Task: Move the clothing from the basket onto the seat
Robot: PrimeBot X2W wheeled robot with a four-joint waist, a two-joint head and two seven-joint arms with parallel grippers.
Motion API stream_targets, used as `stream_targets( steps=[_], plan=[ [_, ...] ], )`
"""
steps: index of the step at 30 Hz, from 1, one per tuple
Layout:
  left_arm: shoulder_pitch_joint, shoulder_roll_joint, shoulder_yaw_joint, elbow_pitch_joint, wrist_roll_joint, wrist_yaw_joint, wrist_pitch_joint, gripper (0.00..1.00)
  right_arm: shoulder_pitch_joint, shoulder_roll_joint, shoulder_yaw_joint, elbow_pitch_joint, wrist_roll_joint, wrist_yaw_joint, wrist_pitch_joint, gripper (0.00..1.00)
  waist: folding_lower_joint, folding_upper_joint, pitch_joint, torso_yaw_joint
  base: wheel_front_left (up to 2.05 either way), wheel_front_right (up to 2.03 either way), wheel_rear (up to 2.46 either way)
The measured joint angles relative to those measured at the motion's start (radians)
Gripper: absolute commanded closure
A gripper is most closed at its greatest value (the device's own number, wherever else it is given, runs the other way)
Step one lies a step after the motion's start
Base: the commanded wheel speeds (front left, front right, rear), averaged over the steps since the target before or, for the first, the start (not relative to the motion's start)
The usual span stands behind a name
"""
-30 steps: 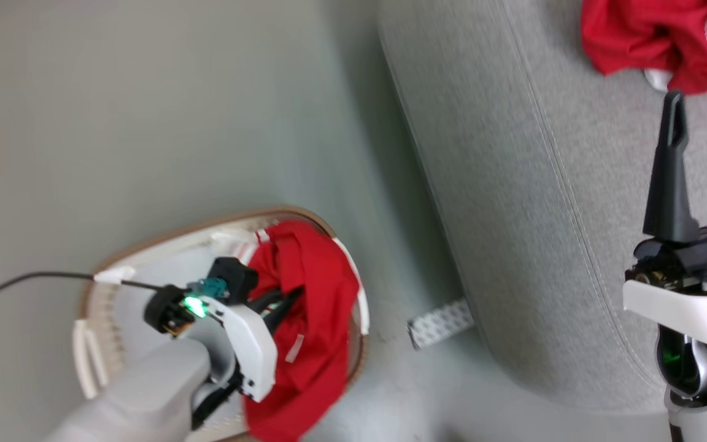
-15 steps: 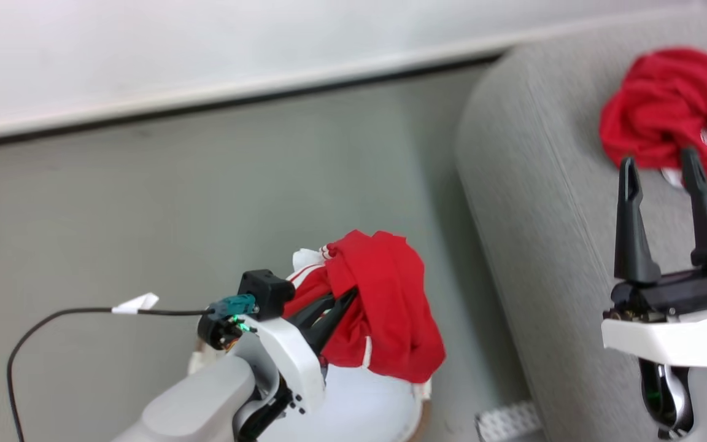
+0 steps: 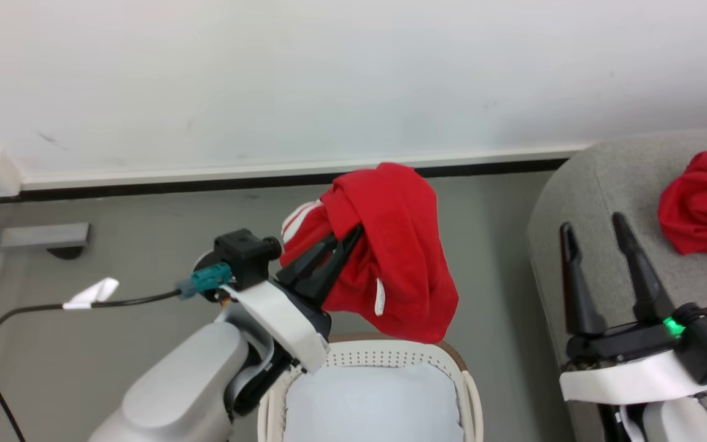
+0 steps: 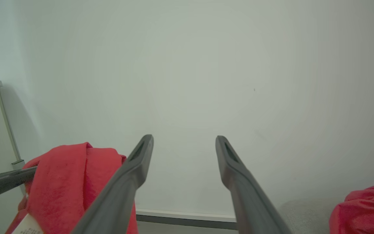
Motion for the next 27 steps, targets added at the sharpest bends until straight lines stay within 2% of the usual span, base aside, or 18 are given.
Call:
stream_targets(
  steps=[7,12,20,27],
  plan=[
    [-0.015,0.005,0.077,-0.066,0.037,0.002,0.000,1.00,0.016,0.000,0.090,0.040,0.027,0.000,0.000,0.00,0.0001,0.0000,-0.048,0.026,0.00,0.00,0.00],
    [-0.020,0.001,0.114,-0.105,0.049,0.019,0.000,1.00,0.023,0.000,0.123,0.049,0.039,0.000,0.000,0.00,0.0000,0.0000,-0.079,0.029,0.00,0.00,0.00],
    [-0.003,-0.001,0.112,-0.118,0.052,0.028,0.000,1.00,0.025,0.000,0.180,0.060,0.044,0.000,0.000,0.00,0.0002,0.0000,-0.092,0.037,0.00,0.00,0.00],
    [0.017,-0.018,0.089,-0.104,0.054,0.028,0.000,1.00,0.004,-0.002,0.303,0.091,0.098,0.000,0.000,0.00,0.0002,0.0000,-0.093,0.057,0.00,0.00,0.00]
  ],
)
